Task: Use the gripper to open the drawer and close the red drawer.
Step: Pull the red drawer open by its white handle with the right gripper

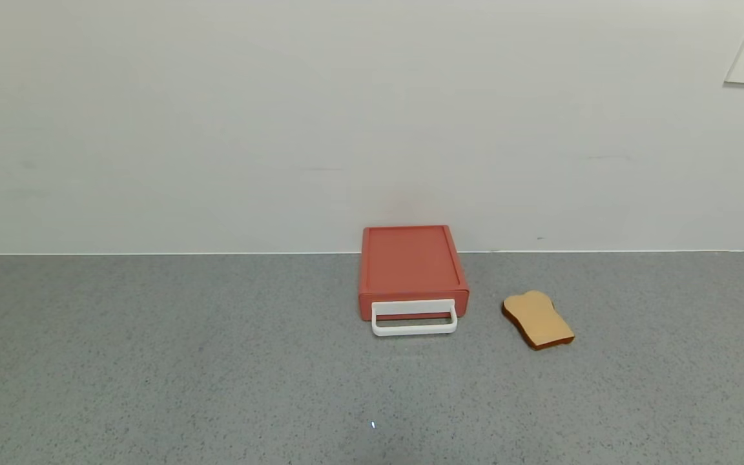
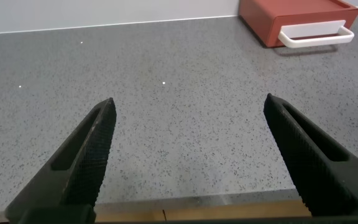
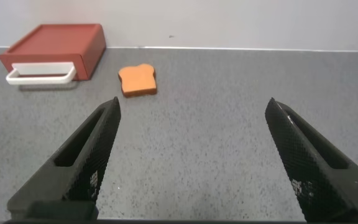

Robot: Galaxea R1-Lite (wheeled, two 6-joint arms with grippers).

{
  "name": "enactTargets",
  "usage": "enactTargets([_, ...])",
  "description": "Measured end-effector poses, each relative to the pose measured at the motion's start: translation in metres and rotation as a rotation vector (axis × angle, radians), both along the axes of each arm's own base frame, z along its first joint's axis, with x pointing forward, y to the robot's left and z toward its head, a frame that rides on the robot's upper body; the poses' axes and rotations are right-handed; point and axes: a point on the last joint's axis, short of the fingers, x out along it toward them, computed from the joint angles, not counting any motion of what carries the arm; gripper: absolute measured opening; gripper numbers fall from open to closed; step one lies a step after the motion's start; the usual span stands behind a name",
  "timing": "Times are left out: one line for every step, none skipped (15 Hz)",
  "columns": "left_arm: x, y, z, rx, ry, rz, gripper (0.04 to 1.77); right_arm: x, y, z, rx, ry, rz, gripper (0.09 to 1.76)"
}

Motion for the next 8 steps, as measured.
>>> enactTargets([0.0, 0.0, 0.0, 0.001, 0.0, 0.0, 1.72, 0.0, 0.0, 0.012, 0.0, -0.003, 0.003, 1.71])
enactTargets([0.0, 0.0, 0.0, 0.002, 0.001, -0.001, 1.72, 0.002, 0.0, 0.026, -0.001, 0.001, 0.008, 1.71])
enactTargets([0.0, 0.0, 0.0, 0.002, 0.002, -0.001, 1.72, 0.006, 0.0, 0.04, -0.001, 0.007, 0.015, 1.71])
enactTargets([0.0, 0.0, 0.0, 0.003, 0.002, -0.002, 1.72, 0.011, 0.0, 0.055, -0.002, 0.022, 0.025, 1.71])
enactTargets([0.0, 0.0, 0.0, 0.002, 0.001, -0.003, 1.72, 0.019, 0.0, 0.071, -0.003, 0.036, 0.042, 1.71])
enactTargets([0.0, 0.0, 0.0, 0.002, 0.001, -0.003, 1.72, 0.03, 0.001, 0.089, -0.004, 0.056, 0.062, 1.71])
enactTargets([0.0, 0.0, 0.0, 0.001, 0.002, -0.003, 1.72, 0.043, 0.002, 0.106, -0.003, 0.075, 0.082, 1.71])
enactTargets([0.0, 0.0, -0.001, -0.001, 0.003, -0.002, 1.72, 0.059, 0.002, 0.123, -0.003, 0.095, 0.105, 1.71])
